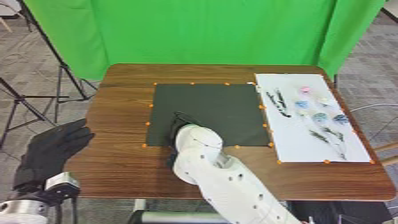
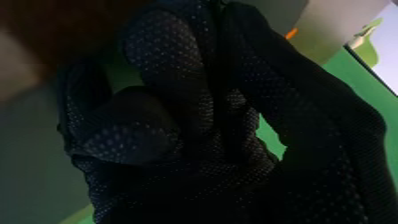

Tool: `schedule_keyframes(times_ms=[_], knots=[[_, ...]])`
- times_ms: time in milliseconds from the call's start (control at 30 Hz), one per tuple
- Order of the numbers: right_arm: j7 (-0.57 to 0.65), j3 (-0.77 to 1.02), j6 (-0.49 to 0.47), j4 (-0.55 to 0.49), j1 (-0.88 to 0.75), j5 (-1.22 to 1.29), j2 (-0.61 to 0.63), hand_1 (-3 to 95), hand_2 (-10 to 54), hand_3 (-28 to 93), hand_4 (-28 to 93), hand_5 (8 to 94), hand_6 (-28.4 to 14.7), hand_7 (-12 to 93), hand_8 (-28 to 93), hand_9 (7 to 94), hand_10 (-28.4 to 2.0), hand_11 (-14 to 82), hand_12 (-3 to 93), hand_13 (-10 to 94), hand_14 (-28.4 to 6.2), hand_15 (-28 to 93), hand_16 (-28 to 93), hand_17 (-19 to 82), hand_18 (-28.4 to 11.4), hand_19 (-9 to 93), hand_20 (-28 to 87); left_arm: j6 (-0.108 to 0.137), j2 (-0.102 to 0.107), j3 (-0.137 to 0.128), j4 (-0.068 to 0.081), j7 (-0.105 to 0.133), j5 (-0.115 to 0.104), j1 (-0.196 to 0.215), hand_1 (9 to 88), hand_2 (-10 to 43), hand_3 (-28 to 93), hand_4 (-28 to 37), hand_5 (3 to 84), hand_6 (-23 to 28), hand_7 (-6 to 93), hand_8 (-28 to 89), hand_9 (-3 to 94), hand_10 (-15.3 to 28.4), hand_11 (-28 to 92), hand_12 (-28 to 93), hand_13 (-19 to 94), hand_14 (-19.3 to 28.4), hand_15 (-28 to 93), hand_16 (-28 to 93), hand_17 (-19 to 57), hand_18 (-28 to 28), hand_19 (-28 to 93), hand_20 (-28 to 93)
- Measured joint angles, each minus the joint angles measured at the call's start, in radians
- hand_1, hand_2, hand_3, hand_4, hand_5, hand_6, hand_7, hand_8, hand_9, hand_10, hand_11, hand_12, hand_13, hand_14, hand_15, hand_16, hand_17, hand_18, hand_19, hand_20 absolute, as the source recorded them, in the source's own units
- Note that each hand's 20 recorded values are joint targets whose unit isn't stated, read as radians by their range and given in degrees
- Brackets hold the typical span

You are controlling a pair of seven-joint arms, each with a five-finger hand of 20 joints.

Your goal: Arrange flowers

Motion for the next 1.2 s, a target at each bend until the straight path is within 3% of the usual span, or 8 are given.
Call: schedule_keyframes(times_ms=[367, 967, 1100, 1200], knots=[[-0.005, -0.031, 0.123, 0.024, 0.030, -0.009, 0.010, 49.6, -9.5, 77, -24, 83.5, -4.0, 33, 21, 88.2, -14.6, 42.6, 24.0, 83, -8.2, 72, 25, 42, -25.2, 93, 2, -0.019, 0.001, 0.013, 0.013, -0.024, 0.010, -0.044, 28.3, 8.0, 79, -16.4, 50.6, 15.9, 14.9, -9, 40.7, 22.8, 39, 8, 27, 27.4, 60, -14, -10.2, 21.8, 61, 11], [-0.006, -0.016, 0.096, 0.024, 0.035, 0.000, 0.009, 40.5, -7.2, 76, -23, 82.7, -5.2, 31, 17, 86.9, -15.5, 42.3, 23.9, 82, -9.2, 71, 25, 41, -25.2, 93, -6, -0.017, 0.007, 0.022, 0.014, -0.013, 0.008, -0.044, 28.3, 8.1, 79, -16.3, 50.6, 15.9, 14.9, -9, 40.7, 22.9, 39, 8, 27, 27.4, 60, -14, -10.2, 21.8, 61, 11], [-0.005, -0.015, 0.096, 0.030, 0.035, 0.000, 0.007, 38.8, -6.2, 76, -24, 82.3, -5.4, 31, 13, 86.4, -15.9, 42.3, 23.9, 82, -9.5, 72, 25, 41, -25.2, 93, -7, -0.017, 0.012, 0.031, 0.018, -0.013, 0.008, -0.055, 28.4, 8.1, 79, -16.3, 50.6, 15.9, 14.9, -9, 40.8, 22.8, 39, 9, 27, 27.4, 60, -14, -10.2, 21.8, 61, 11], [-0.005, -0.010, 0.095, 0.035, 0.034, -0.002, 0.004, 37.4, -5.0, 76, -23, 82.1, -5.5, 33, 4, 86.1, -16.1, 42.3, 23.5, 82, -9.8, 72, 25, 41, -25.2, 93, -8, -0.017, 0.015, 0.034, 0.020, -0.013, 0.008, -0.063, 28.4, 8.0, 79, -16.3, 50.6, 15.9, 15.0, -9, 40.8, 22.8, 40, 9, 27, 27.4, 60, -14, -10.2, 21.8, 61, 11]])
